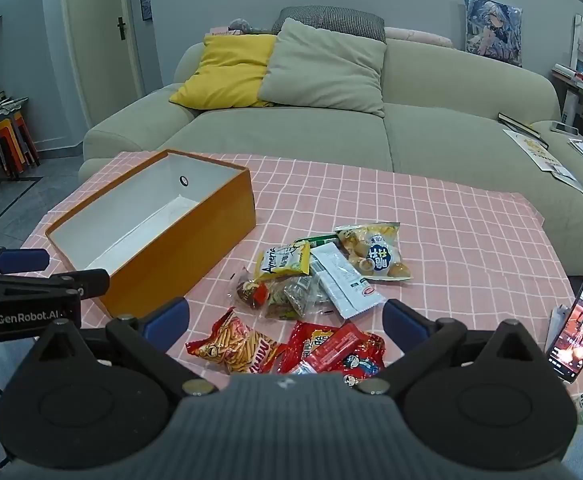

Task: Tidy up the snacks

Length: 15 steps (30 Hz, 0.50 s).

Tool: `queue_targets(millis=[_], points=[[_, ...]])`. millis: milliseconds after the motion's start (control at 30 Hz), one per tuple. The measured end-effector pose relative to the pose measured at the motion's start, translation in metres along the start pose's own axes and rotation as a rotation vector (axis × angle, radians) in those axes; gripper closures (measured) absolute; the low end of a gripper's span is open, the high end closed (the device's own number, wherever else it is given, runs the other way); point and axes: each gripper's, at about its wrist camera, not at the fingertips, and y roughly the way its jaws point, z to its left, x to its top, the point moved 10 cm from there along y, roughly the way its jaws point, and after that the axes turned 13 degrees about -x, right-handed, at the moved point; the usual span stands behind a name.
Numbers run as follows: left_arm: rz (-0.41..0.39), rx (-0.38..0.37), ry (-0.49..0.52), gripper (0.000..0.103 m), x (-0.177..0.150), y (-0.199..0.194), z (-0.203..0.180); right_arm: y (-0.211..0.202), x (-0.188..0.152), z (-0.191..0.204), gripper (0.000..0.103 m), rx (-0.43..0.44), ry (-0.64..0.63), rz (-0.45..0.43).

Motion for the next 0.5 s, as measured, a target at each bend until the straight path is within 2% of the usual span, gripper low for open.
queue_targets(millis=[133, 233, 500], points=[[-0.014, -0.015, 0.002, 0.018, 0.001, -0.003, 0.001, -0.001, 0.000, 0.001, 0.004, -0.003, -0.003, -0.003], [0.024, -0.017, -0.019, 0.018, 0.002, -0.001, 0.002, -0.002, 0.001, 0.001, 0.004, -0.004, -0.004, -0.009], [-0.005, -0.001, -0.015, 0.018, 0.004, -0.011, -0.004, -0.005, 0.002, 0.002, 0.004, -0.004, -0.008, -0.010]])
